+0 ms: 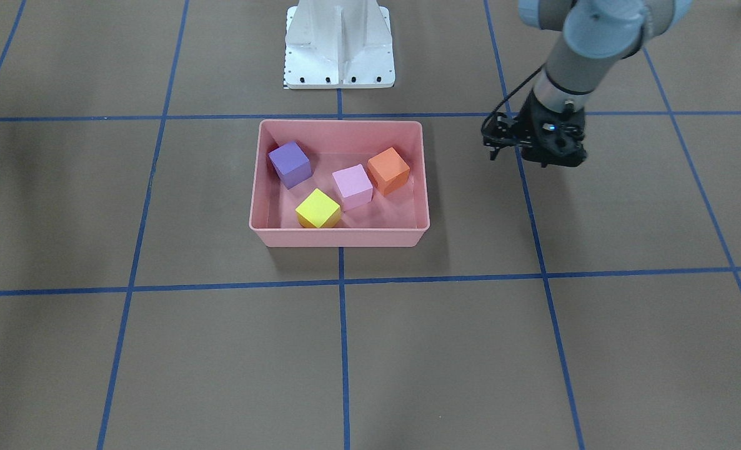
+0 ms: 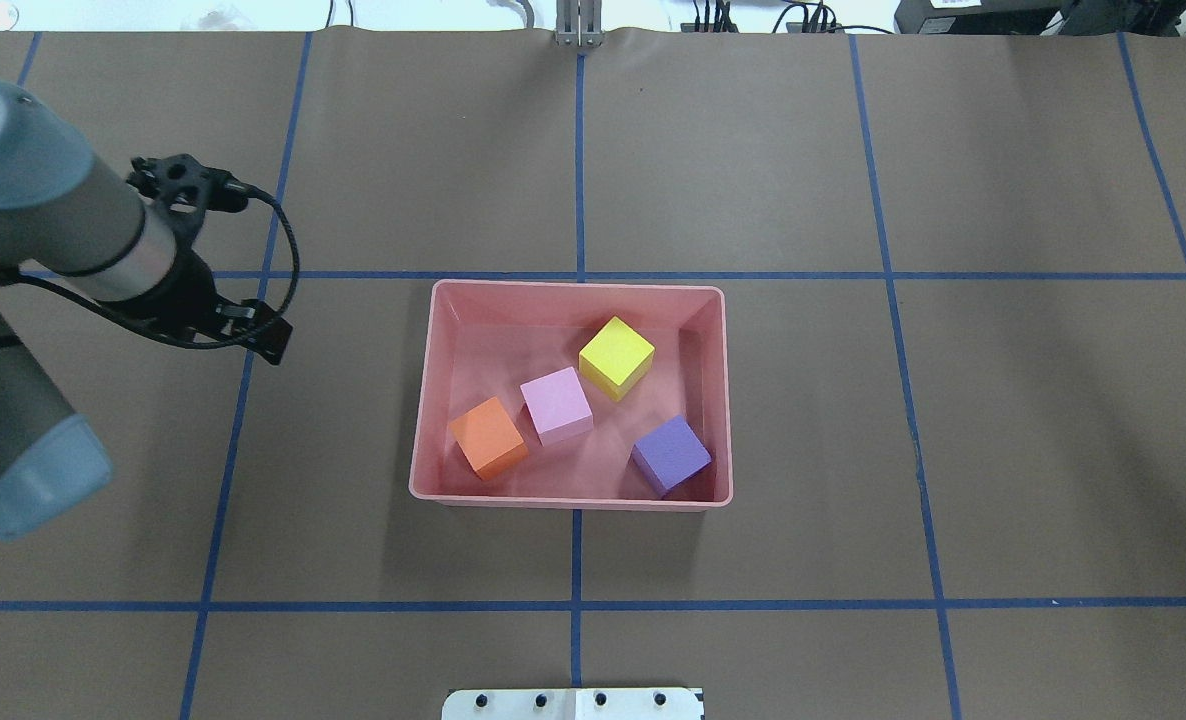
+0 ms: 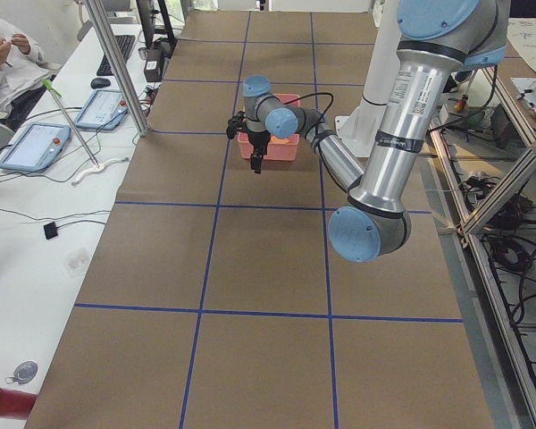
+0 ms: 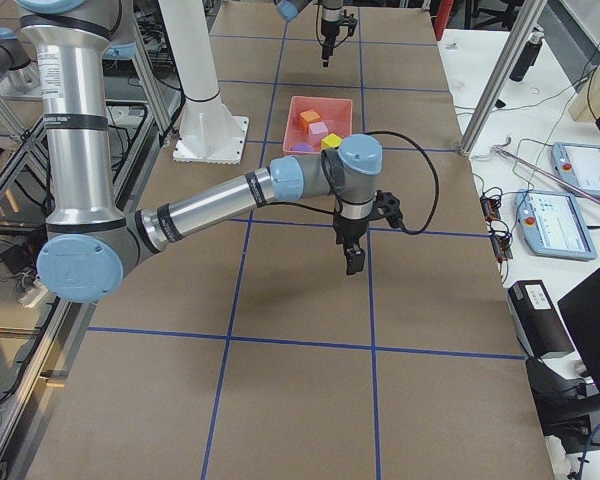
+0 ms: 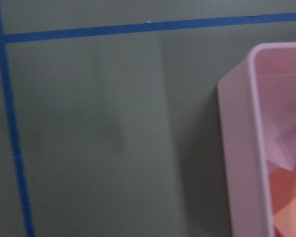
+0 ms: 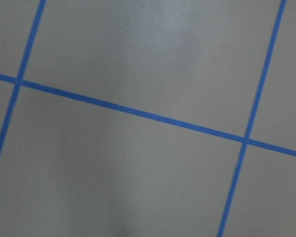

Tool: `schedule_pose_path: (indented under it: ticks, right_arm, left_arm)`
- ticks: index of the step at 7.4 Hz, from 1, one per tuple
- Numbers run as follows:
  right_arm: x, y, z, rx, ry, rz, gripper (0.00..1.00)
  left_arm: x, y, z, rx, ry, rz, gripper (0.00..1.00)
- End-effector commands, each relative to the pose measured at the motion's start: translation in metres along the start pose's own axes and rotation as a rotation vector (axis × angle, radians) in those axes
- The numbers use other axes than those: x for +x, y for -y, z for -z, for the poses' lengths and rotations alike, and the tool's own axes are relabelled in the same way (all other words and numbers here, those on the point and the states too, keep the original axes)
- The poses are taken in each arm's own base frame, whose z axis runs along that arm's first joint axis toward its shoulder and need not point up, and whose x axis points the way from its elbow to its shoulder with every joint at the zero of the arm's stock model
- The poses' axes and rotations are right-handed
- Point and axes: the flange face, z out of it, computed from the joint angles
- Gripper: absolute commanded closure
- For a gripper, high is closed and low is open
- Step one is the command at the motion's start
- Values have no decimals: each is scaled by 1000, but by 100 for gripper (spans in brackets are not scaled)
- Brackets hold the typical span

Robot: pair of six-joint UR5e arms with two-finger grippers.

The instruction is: Place blocks into pink bin with both arms

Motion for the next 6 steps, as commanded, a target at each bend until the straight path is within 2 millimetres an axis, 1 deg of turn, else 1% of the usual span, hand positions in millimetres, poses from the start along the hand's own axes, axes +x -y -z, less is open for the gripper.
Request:
schedule_pose_path:
  ticks: [1,2,3,4,5,6]
  right_arm:
    - [41,-44,-15,-28,18,-10,0]
    - [57,-56,-34,-2,14,-2,0]
    - [70,-62,-52,10,22,-2,0]
    - [79,-68,-60,1,44,-21,0]
    - [81,-69,-60,1,47,-42,0]
    - [81,-69,-61,-2,47,-91,0]
  left_arm:
    - [-121,3,40,5,30,-108,0]
    - [-161,5,57,-4,41,-132,0]
    - [-203,8,72,-12,45,-150,0]
    - [-258,7,88,5,68,-152,0]
    - [-317,-4,98,8,85,-134,0]
    - [-352,-9,94,-10,93,-163,0]
